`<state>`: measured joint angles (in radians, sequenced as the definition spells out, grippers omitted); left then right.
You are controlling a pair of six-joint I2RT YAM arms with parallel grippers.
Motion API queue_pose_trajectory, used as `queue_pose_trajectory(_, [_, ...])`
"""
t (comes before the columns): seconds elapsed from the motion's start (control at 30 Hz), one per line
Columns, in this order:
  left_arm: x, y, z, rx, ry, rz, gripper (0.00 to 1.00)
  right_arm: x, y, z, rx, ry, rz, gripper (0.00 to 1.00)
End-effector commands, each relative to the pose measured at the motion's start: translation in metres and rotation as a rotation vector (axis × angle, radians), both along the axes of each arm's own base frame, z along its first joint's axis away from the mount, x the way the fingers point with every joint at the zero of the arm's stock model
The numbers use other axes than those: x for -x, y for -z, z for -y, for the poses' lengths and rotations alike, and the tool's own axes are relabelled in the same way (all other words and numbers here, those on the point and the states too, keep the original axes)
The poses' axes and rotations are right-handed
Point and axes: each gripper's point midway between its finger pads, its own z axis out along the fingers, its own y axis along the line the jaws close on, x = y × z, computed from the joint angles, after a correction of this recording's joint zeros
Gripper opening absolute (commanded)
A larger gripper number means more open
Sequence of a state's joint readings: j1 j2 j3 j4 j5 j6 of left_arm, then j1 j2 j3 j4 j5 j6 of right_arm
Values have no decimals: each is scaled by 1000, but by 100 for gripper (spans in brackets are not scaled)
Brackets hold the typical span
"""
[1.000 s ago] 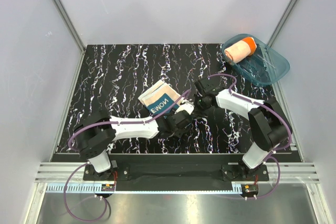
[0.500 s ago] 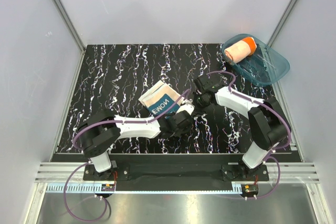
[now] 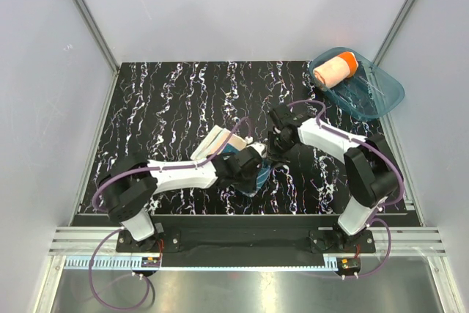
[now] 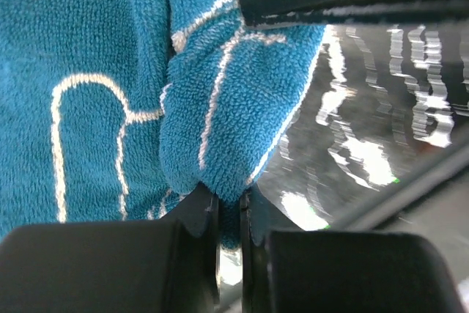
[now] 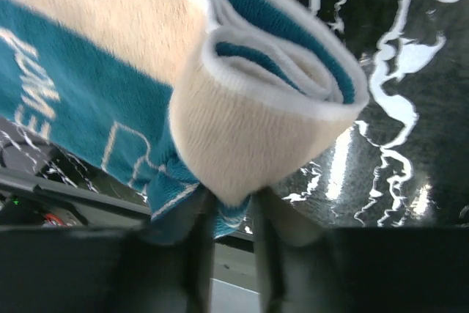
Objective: Roll the towels
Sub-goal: Roll the towel
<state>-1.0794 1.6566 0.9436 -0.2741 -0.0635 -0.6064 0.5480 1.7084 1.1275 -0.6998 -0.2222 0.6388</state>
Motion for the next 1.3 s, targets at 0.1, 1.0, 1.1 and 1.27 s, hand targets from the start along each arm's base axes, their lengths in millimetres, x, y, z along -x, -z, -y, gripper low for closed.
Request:
queue_pose_trajectory(0.1, [42,-38,16,261,-20,-346,0,-38,-24,17,90,23,135,52])
queue_pose_trajectory(1.0, [23,-47,-21,683,-385,-811,0,11,-83,-19,-491,21,409,81])
queue_pose_trajectory(1.1, [23,-42,-27,694,-414,-839,0,13,-70,-20,-505,36,395,81])
queue_pose_trajectory(1.27, [24,-36,-29,709,-431,-876,0,12,-52,-27,-542,48,376,81])
